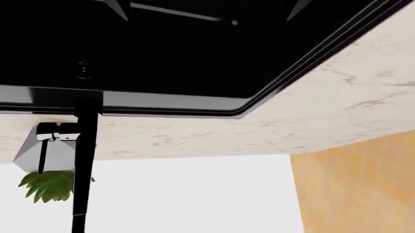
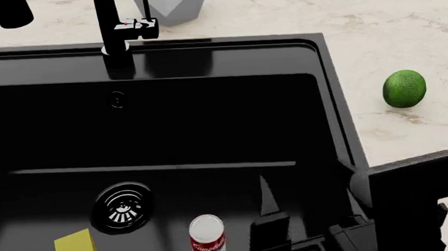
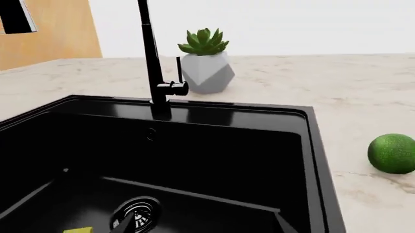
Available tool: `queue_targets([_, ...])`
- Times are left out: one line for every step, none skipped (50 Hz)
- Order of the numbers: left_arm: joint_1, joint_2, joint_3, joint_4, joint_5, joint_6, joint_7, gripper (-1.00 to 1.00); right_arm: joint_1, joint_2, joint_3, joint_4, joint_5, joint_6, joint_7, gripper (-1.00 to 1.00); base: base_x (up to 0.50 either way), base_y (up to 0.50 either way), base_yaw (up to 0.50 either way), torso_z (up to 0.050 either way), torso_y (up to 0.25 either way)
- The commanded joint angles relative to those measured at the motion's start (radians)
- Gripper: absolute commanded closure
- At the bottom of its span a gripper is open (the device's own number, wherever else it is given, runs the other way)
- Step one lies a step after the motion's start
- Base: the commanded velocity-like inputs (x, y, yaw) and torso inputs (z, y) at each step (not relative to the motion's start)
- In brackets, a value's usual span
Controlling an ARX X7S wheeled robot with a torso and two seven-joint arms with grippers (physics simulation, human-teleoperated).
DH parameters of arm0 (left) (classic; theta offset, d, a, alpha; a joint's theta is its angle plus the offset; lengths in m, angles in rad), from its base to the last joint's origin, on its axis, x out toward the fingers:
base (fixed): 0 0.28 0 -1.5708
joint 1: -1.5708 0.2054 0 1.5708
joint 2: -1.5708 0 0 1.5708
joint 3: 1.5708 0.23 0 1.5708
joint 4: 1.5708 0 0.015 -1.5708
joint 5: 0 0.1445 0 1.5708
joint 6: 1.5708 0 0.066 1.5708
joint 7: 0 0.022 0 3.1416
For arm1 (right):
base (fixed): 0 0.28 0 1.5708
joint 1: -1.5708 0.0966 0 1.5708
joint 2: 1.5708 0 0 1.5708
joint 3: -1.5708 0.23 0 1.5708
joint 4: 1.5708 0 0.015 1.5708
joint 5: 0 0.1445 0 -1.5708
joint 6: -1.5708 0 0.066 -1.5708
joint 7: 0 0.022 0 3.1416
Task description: Pick the canned food from the counter and place it in the sink
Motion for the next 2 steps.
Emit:
queue_targets([0.009, -0.003, -0.01, 0.015, -0.006, -0.004, -0.005, -1.0, -0.147, 0.189, -0.039, -0.172, -0.149, -0.172, 0.037, -1.0, 0.0, 0.0, 0.0, 0.0, 0.0])
queue_targets([0.009, -0.004, -0.01, 0.016, -0.007, -0.004, -0.005, -1.0, -0.155, 0.198, -0.043, -0.177, -0.163, -0.178, 0.037, -1.0, 0.0, 0.0, 0.0, 0.0, 0.0])
